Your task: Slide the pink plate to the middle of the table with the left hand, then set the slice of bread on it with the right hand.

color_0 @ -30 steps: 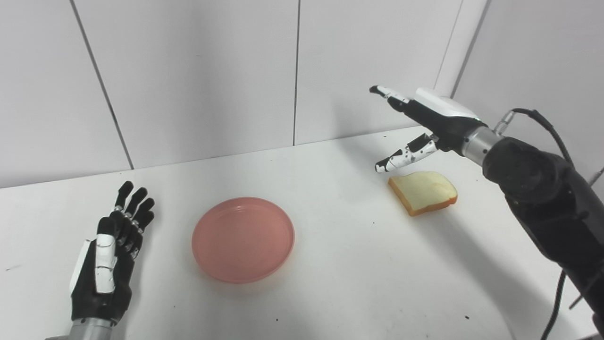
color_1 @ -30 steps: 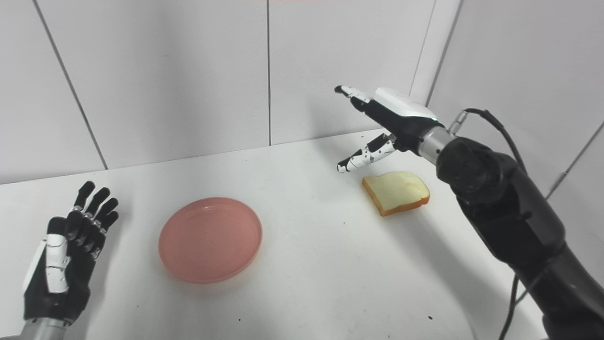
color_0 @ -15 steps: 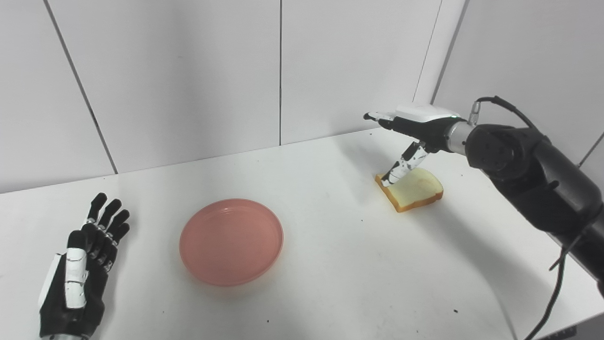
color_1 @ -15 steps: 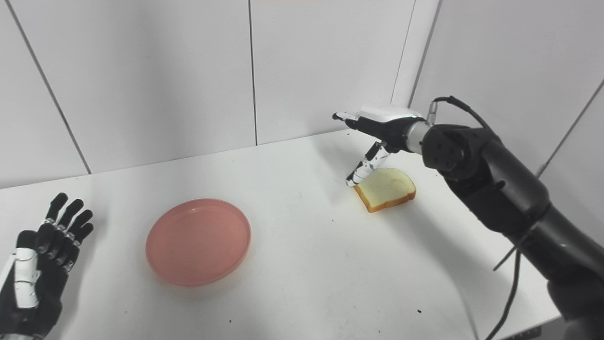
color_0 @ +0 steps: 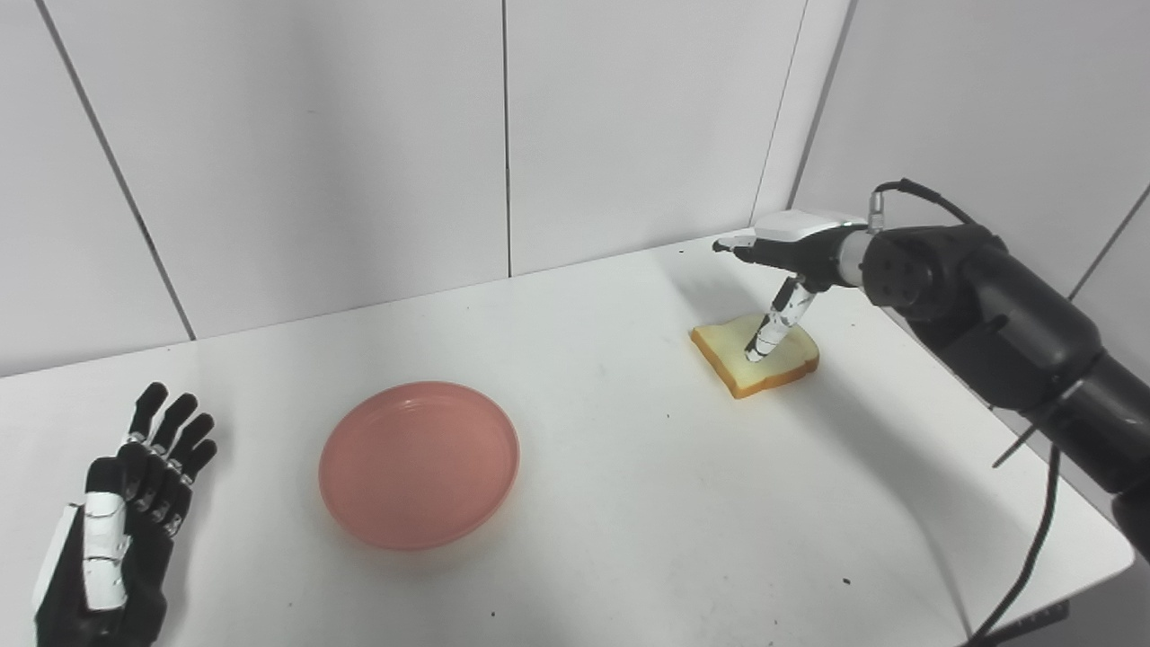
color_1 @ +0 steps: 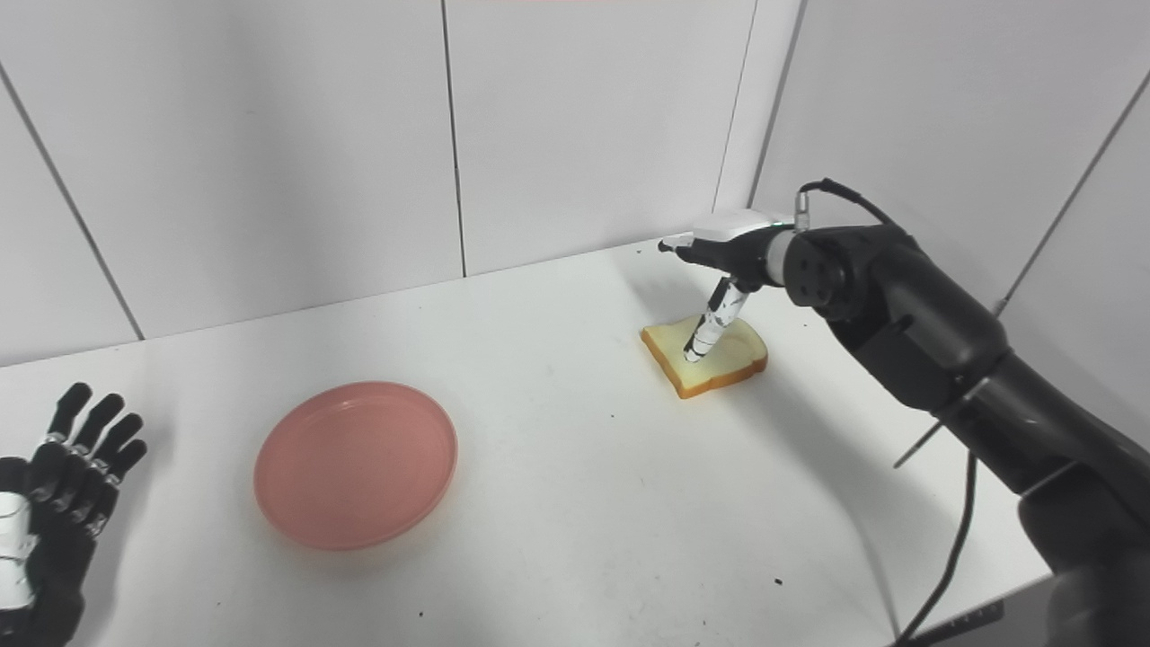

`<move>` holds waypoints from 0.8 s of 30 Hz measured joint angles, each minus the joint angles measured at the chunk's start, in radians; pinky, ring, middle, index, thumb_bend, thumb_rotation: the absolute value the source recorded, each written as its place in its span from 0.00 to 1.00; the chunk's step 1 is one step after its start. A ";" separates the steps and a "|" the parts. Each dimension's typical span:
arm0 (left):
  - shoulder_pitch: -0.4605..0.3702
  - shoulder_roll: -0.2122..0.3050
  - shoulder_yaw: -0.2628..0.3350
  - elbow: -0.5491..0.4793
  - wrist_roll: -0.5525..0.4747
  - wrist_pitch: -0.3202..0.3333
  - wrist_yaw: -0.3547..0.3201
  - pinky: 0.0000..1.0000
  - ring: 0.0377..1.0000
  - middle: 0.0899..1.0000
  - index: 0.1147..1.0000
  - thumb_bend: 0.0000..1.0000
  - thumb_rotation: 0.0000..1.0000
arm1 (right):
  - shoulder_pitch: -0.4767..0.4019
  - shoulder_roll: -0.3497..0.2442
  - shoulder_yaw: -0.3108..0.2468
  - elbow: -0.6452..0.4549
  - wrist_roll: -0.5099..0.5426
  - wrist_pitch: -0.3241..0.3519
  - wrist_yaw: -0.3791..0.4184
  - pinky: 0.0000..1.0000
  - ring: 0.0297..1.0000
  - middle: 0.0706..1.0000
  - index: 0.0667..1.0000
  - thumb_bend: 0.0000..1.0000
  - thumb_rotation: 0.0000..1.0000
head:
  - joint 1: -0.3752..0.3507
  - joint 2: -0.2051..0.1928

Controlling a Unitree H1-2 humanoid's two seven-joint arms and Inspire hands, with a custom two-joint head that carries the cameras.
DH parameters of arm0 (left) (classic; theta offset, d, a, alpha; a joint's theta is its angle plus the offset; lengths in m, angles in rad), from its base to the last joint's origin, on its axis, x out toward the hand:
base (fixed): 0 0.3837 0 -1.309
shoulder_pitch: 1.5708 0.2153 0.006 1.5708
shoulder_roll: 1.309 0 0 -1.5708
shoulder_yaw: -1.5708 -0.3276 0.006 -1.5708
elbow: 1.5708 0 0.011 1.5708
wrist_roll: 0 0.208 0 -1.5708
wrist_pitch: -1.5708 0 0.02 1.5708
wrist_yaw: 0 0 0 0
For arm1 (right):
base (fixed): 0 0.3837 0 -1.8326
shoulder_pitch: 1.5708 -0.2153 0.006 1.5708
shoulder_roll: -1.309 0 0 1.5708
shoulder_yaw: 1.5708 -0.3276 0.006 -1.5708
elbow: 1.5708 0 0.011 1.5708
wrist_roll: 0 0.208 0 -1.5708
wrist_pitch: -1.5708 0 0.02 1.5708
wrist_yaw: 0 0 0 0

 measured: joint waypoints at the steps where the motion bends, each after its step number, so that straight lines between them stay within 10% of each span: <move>1: 0.000 0.001 0.000 0.001 0.000 0.000 -0.002 0.96 0.96 0.98 0.99 0.74 1.00 | 0.000 0.000 0.003 0.008 -0.007 -0.012 -0.001 1.00 1.00 1.00 1.00 1.00 0.40 | 0.000 0.000; 24: 0.004 0.005 -0.002 -0.014 0.005 0.038 -0.005 0.94 0.94 0.96 0.97 0.73 1.00 | -0.004 0.068 0.070 0.192 -0.148 -0.208 -0.074 0.99 1.00 1.00 1.00 1.00 0.44 | 0.014 0.015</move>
